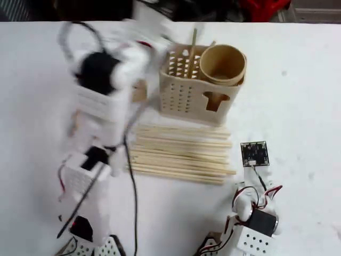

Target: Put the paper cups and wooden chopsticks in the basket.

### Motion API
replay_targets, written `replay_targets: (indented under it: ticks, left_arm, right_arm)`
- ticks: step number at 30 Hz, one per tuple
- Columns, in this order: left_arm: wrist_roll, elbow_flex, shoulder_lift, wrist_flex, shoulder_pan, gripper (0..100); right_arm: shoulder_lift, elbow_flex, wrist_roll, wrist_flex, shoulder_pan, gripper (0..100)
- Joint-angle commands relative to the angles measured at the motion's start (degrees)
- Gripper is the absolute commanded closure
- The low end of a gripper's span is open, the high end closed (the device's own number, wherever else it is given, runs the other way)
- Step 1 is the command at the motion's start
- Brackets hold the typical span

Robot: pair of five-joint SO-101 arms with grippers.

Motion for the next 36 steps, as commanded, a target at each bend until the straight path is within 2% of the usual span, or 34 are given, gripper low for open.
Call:
replay_targets:
  ticks: [1, 5, 9, 14, 18, 22, 36]
  left_arm:
    - [1.58, 0.7, -2.95, 0.35, -15.25, 94]
    - [1.49, 13.1, -2.95, 0.35, -25.27, 93]
    - [0.62, 29.54, -2.95, 0.35, -31.6, 84]
    - [-10.9, 44.48, -2.42, 0.0, -35.12, 81]
    - [-15.21, 51.87, -2.33, -2.46, -37.41, 80]
    - [-15.82, 56.0, -2.33, -2.73, -37.41, 76]
    - [-10.73, 56.26, 0.48, -2.81, -30.29, 76]
  right_arm:
    - [-0.57, 0.26, 0.44, 0.31, 0.31, 96.4]
    - [-0.57, 0.26, 0.44, 0.31, 0.4, 96.4]
    - [-0.57, 0.26, 0.44, 0.31, 0.4, 96.4]
    - [-0.57, 0.26, 0.44, 0.31, 0.4, 96.4]
    - [-0.57, 0.26, 0.44, 0.31, 0.4, 96.4]
    - [-0.57, 0.26, 0.44, 0.31, 0.31, 96.4]
    - [-0.57, 0.26, 0.44, 0.31, 0.4, 96.4]
